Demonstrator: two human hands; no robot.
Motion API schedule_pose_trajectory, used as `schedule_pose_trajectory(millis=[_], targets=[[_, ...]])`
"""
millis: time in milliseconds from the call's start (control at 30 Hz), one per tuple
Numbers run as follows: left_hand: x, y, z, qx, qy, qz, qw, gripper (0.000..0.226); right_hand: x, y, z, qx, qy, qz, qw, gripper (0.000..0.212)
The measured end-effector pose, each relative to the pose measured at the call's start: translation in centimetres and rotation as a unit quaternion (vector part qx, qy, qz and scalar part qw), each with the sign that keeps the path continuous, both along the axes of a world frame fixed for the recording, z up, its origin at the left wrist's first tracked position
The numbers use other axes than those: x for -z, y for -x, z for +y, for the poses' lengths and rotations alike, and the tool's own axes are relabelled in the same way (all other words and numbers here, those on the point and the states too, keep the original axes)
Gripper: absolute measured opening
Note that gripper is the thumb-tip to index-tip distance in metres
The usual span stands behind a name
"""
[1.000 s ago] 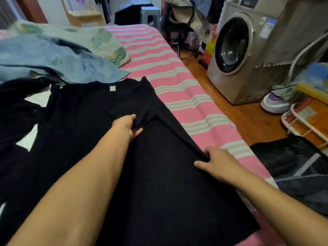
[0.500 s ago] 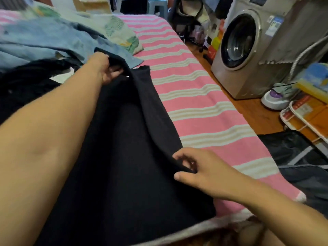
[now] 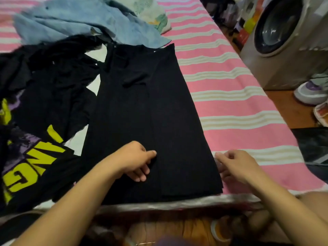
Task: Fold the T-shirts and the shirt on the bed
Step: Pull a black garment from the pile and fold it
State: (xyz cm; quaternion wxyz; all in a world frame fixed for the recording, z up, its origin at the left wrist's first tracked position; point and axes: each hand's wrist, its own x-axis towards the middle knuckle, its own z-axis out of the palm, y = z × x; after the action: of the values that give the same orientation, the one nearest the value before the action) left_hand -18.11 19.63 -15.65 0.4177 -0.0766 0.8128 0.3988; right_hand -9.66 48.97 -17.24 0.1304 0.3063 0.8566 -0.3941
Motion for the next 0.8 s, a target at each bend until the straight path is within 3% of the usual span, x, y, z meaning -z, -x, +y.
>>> schedule_pose_trajectory(millis=[100, 200, 333, 433, 533, 667, 800], targets=[[0.7, -4.3, 0.9, 0.042, 0.003, -0.032, 0.999, 0.041, 0.3, -2.3, -1.0, -0.033, 0.067, -0.035, 0.997, 0.044], [1.0, -6.4, 1.7, 0.069, 0.009, -0.024, 0.997, 0.034, 0.0, -3.3, -0.9, -0.047, 0.102, -0.014, 0.994, 0.042], [1.1, -7.4, 1.7, 0.062, 0.018, 0.015, 0.998, 0.037, -0.3, -4.1, -0.3, -0.030, 0.148, 0.005, 0.989, 0.025], [1.1, -8.1, 1.5, 0.022, -0.004, 0.013, 1.000, 0.036, 0.3, -5.5, -0.4, -0.056, 0.101, 0.045, 0.992, 0.015], [1.3, -8.9, 1.6, -0.011, -0.019, 0.022, 1.000, 0.033, 1.4, -7.3, -0.6, -0.132, 0.066, 0.081, 0.986, 0.028], [1.4, -9.4, 1.6, -0.038, -0.036, 0.028, 0.998, 0.031, 1.9, -8.3, -0.1, -0.084, 0.106, 0.136, 0.981, 0.029], [1.6, -9.5, 1.5, -0.045, -0.043, 0.024, 0.998, 0.031, 1.8, -8.2, 0.4, -0.166, -0.009, 0.160, 0.973, 0.019]])
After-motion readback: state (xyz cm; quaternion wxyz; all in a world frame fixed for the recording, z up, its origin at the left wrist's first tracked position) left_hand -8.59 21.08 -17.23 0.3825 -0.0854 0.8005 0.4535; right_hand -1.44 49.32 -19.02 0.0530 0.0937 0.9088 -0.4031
